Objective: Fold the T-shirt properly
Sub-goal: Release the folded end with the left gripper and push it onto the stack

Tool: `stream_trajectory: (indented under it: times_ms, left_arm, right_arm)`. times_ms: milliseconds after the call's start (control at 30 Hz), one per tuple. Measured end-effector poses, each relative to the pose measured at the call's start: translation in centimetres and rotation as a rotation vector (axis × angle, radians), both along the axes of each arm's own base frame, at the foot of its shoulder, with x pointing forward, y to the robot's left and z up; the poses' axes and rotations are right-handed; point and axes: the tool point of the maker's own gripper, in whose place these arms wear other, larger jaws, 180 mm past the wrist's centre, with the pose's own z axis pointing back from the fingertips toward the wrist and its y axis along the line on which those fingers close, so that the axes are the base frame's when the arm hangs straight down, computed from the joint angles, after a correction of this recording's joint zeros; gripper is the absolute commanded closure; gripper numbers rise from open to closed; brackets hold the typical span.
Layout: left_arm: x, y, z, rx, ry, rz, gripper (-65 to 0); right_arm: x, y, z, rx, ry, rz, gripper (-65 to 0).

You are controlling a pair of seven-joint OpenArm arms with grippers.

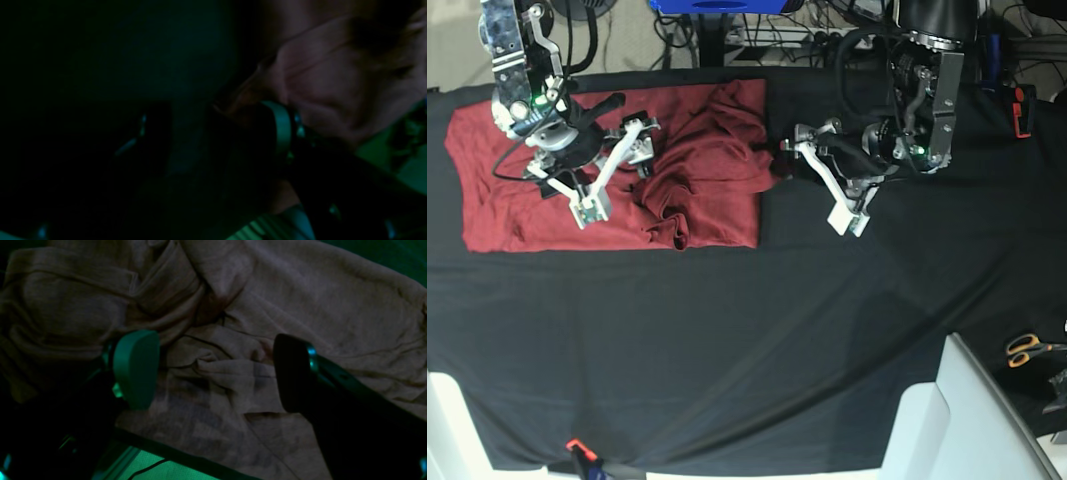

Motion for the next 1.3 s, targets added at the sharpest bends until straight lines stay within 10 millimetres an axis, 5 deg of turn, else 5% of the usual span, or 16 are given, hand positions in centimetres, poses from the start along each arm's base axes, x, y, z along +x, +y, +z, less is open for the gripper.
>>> stream_trajectory:
  times_ms: [400,567,867,1167,1300]
  left_arm:
    - [0.4,0.1,0.6,-0.035,-0.006,0.016,-40.2]
    - [1.2,-0.3,1.7,-0.046,-0.043,0.009,-52.5]
    - [0.6,-0.6,0.3,-0.058,0.006,0.026,-52.5]
    - [0.9,-1.0,-0.5,-0.085,0.006,0.058,-51.8]
    - [1.3,-1.1,-0.7,-0.092,0.006,0.062,-40.3]
  right_arm:
    - [0.1,0.0,0.0,0.001,-0.001,0.000,-50.1]
    - [0.1,0.0,0.0,0.000,-0.001,0.000,-50.1]
    - [-1.1,-0.5,-2.1,-0.014,0.067,-0.008,-50.1]
    - [-1.0,-0.4,-2.1,-0.010,0.064,-0.008,-50.1]
    - [-1.0,-0.1,-2.1,-0.003,0.064,-0.022,-50.1]
